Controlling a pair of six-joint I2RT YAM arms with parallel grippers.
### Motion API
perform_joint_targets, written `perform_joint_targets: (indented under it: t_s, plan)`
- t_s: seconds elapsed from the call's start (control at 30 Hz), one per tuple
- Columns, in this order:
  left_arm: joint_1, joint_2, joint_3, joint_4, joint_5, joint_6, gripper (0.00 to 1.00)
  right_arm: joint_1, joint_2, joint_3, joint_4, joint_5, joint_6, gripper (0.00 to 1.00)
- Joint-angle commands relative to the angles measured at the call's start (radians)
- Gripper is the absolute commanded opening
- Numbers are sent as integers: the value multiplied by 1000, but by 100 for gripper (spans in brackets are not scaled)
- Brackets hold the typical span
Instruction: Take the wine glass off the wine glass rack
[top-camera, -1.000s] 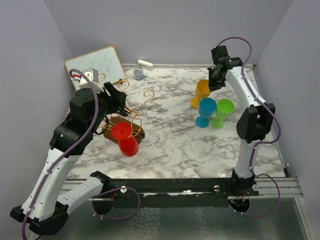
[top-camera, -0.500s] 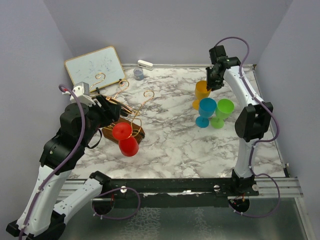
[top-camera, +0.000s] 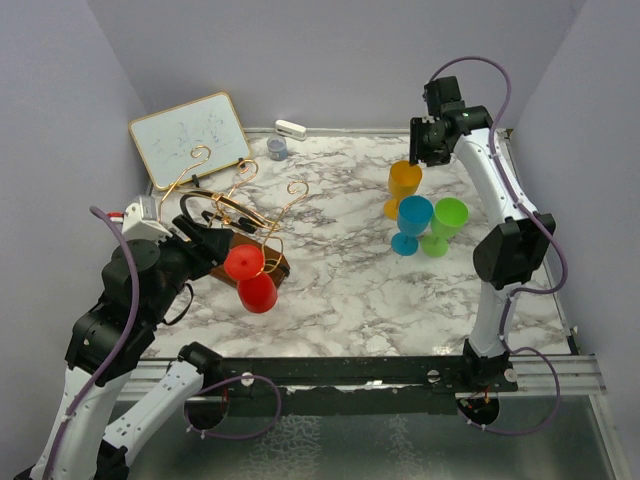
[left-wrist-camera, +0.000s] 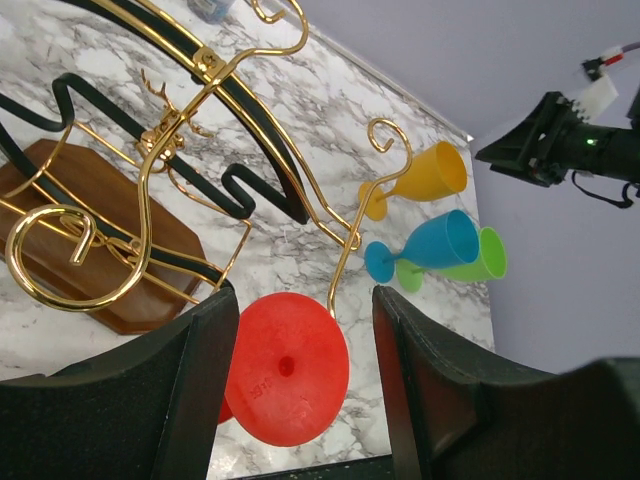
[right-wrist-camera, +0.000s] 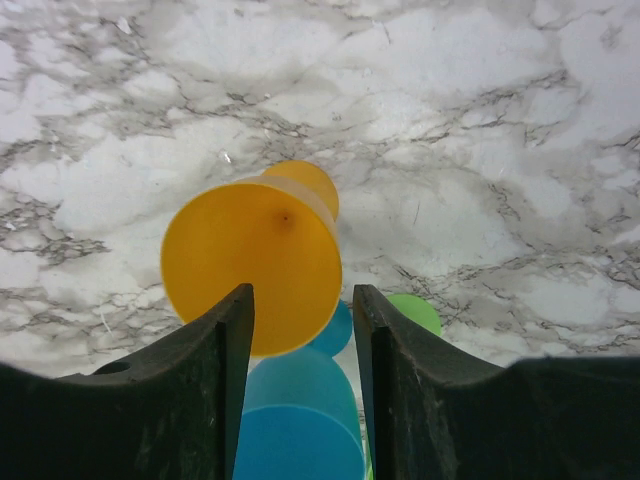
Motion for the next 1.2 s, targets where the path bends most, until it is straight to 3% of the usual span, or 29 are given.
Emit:
perform_joint_targets:
  t_s: [0.0, 0.23, 0.43, 1.17]
  plan:
    - [1, -23, -41, -29, 36, -66, 59, 8, -114, 61, 27, 4, -23, 47]
    - [1, -99, -87, -33, 27, -126, 59, 11, -224, -1, 83, -122, -28, 47]
    - [1, -137, -104, -55, 14, -157, 59, 16, -312, -105, 143, -117, -33, 47]
    - [1, -271, -314, 74, 50, -258, 56, 17, -344, -161, 173, -140, -45, 47]
